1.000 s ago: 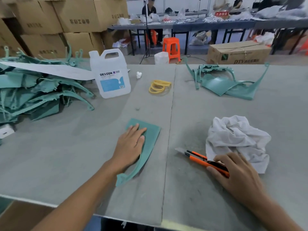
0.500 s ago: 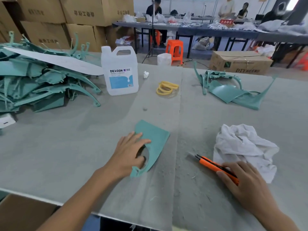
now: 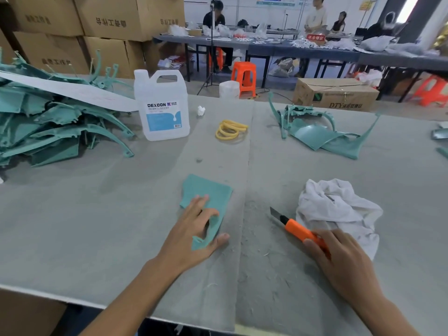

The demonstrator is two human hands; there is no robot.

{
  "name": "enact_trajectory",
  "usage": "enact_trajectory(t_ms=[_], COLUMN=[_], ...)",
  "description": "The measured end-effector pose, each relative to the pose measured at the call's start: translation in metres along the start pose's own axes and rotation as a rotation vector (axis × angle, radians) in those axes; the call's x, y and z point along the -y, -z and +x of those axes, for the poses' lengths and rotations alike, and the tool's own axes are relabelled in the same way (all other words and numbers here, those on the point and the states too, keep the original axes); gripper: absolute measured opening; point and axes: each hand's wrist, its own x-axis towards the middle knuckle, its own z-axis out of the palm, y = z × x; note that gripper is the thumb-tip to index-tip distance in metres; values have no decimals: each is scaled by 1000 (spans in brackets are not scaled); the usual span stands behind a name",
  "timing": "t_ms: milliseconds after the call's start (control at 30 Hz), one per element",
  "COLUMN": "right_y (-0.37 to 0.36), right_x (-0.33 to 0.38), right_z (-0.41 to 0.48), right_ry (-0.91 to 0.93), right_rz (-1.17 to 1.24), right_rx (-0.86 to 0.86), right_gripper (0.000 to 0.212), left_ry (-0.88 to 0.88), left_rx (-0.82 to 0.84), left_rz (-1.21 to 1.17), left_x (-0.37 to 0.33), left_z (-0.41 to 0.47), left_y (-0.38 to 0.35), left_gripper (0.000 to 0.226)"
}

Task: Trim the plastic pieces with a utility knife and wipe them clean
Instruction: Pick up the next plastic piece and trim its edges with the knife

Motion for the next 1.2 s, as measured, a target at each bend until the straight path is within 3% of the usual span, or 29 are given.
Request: enact_trajectory(t_ms=[133, 300, 367, 467, 633, 767, 867, 1000, 1100, 1200], right_y=[-2, 4, 5, 7, 9, 5, 2, -1, 0, 5], right_x=[-3, -6, -6, -2, -7, -12, -16, -15, -14, -17], right_z=[0, -1, 0, 1, 3, 3, 1, 1, 1, 0], right_ry=[-5, -182, -262, -311, -450, -381, -373, -380, -364, -400], right_rz=[30, 154, 179, 227, 297, 314, 333, 353, 365, 395], right_rx=[-11, -139, -152, -164, -187, -233, -334, -379, -387, -377], right_gripper=[20, 26, 40, 57, 45, 36, 28, 43, 55, 59], left_ry=[90, 114, 98, 141, 381, 420, 529, 551, 634, 803], left_rx=[-160, -122, -84, -176, -424, -626, -479, -166, -17, 71], left_rz=[45, -21, -27, -79, -430, -710, -843, -593, -670, -804], left_x=[1, 3, 3, -1, -27, -35, -33, -37, -40, -29], left_z=[-4, -5, -5, -1, 26, 62, 86, 108, 126, 123], left_y=[0, 3, 4, 6, 50, 97, 110, 91, 90, 93], left_gripper=[51, 53, 53, 36, 44, 34, 33, 29, 20, 27])
